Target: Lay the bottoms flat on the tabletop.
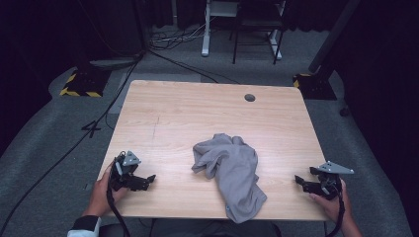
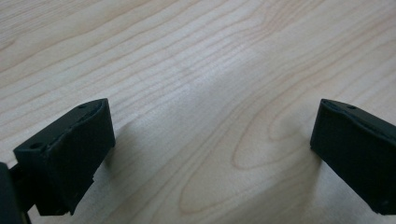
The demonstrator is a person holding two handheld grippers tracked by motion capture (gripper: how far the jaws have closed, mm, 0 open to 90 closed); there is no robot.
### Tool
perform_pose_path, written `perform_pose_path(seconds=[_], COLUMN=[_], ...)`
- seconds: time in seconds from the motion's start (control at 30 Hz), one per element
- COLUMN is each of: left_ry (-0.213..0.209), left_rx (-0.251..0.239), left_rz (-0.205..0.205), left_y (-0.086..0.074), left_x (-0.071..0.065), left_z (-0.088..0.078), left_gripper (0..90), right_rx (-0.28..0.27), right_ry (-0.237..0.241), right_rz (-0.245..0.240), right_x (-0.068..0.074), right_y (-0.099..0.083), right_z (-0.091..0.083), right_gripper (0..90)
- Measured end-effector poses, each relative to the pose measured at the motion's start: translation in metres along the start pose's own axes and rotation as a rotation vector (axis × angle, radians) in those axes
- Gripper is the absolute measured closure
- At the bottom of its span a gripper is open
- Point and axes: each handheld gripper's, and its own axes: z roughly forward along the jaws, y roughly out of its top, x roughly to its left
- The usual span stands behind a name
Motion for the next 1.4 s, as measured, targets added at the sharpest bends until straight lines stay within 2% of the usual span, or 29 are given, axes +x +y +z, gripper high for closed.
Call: perform_pose_path(seconds=[0.07, 0.17, 0.27, 0.33, 0.37, 0.4, 0.47, 0.5, 0.53, 0.6, 0.63, 0.67, 0.7, 0.73, 0.77, 0.8, 0.83, 0.9, 0.97, 1.0, 1.07, 1.2, 1.23, 1.33, 1.4], left_ry=[0.011, 0.057, 0.052, 0.023, 0.009, -0.002, -0.015, -0.015, -0.031, -0.067, -0.089, -0.11, -0.11, -0.144, -0.156, -0.156, -0.18, -0.204, -0.246, -0.246, -0.249, -0.295, -0.294, -0.248, -0.235], left_rx=[-0.002, -0.007, 0.02, 0.034, 0.036, 0.034, 0.026, 0.026, 0.025, 0.033, 0.023, 0.003, 0.003, -0.021, -0.032, -0.032, -0.054, -0.078, -0.101, -0.112, -0.123, -0.136, -0.133, -0.09, -0.053], left_rz=[-0.011, -0.071, -0.061, -0.022, 0.007, 0.013, 0.029, 0.029, 0.06, 0.115, 0.143, 0.16, 0.16, 0.195, 0.21, 0.21, 0.231, 0.241, 0.248, 0.256, 0.266, 0.251, 0.246, 0.26, 0.264], left_y=[0.001, 0.005, 0.009, 0.011, 0.013, 0.014, 0.021, 0.021, 0.03, 0.039, 0.044, 0.048, 0.048, 0.059, 0.065, 0.065, 0.078, 0.089, 0.098, 0.102, 0.107, 0.118, 0.12, 0.123, 0.122], left_x=[0.002, 0.0, -0.003, -0.008, -0.01, -0.013, -0.019, -0.019, -0.029, -0.042, -0.048, -0.056, -0.056, -0.069, -0.074, -0.074, -0.085, -0.094, -0.101, -0.105, -0.109, -0.116, -0.117, -0.118, -0.116], left_z=[0.001, 0.005, 0.005, 0.005, 0.006, 0.007, 0.009, 0.009, 0.016, 0.023, 0.025, 0.028, 0.028, 0.033, 0.035, 0.035, 0.04, 0.045, 0.05, 0.052, 0.056, 0.076, 0.081, 0.093, 0.098], left_gripper=[0.0, 0.0, 0.2, 0.4, 1.1, 2.9, 10.9, 16.9, 18.5, 15.7, 16.6, 17.1, 17.7, 18.3, 18.2, 18.3, 18.4, 18.4, 18.7, 19.0, 19.3, 21.8, 22.7, 33.5, 46.0], right_rx=[0.0, 0.001, 0.006, 0.012, 0.012, 0.014, 0.003, -0.003, -0.009, -0.004, -0.001, 0.005, 0.013, 0.02, 0.028, 0.028, 0.036, 0.039, 0.04, 0.043, 0.047, 0.046, 0.053, 0.085, 0.087], right_ry=[0.0, -0.001, 0.009, 0.005, 0.02, 0.045, 0.069, 0.1, 0.128, 0.146, 0.173, 0.19, 0.202, 0.226, 0.245, 0.245, 0.276, 0.286, 0.306, 0.311, 0.311, 0.291, 0.279, 0.281, 0.29], right_rz=[-0.002, -0.008, -0.05, -0.087, -0.076, -0.071, -0.1, -0.104, -0.117, -0.166, -0.177, -0.192, -0.206, -0.22, -0.237, -0.237, -0.268, -0.3, -0.311, -0.313, -0.321, -0.331, -0.34, -0.356, -0.369], right_x=[0.0, 0.001, 0.005, 0.01, 0.012, 0.015, 0.026, 0.032, 0.04, 0.056, 0.063, 0.07, 0.078, 0.085, 0.092, 0.092, 0.108, 0.118, 0.126, 0.129, 0.132, 0.141, 0.142, 0.145, 0.143], right_y=[0.0, 0.0, 0.001, 0.003, 0.005, 0.006, 0.012, 0.016, 0.019, 0.024, 0.025, 0.026, 0.026, 0.026, 0.026, 0.026, 0.027, 0.029, 0.03, 0.031, 0.031, 0.034, 0.034, 0.035, 0.036], right_z=[0.0, -0.001, -0.001, -0.002, -0.002, -0.004, -0.008, -0.01, -0.012, -0.012, -0.012, -0.011, -0.01, -0.008, -0.007, -0.007, -0.005, -0.004, -0.002, -0.001, 0.001, 0.01, 0.013, 0.019, 0.018], right_gripper=[22.6, 22.7, 22.8, 25.0, 27.6, 27.9, 30.7, 30.8, 31.5, 32.6, 32.6, 32.8, 33.2, 33.3, 33.4, 33.4, 33.6, 33.7, 33.9, 34.2, 34.5, 30.4, 30.9, 38.0, 51.6])
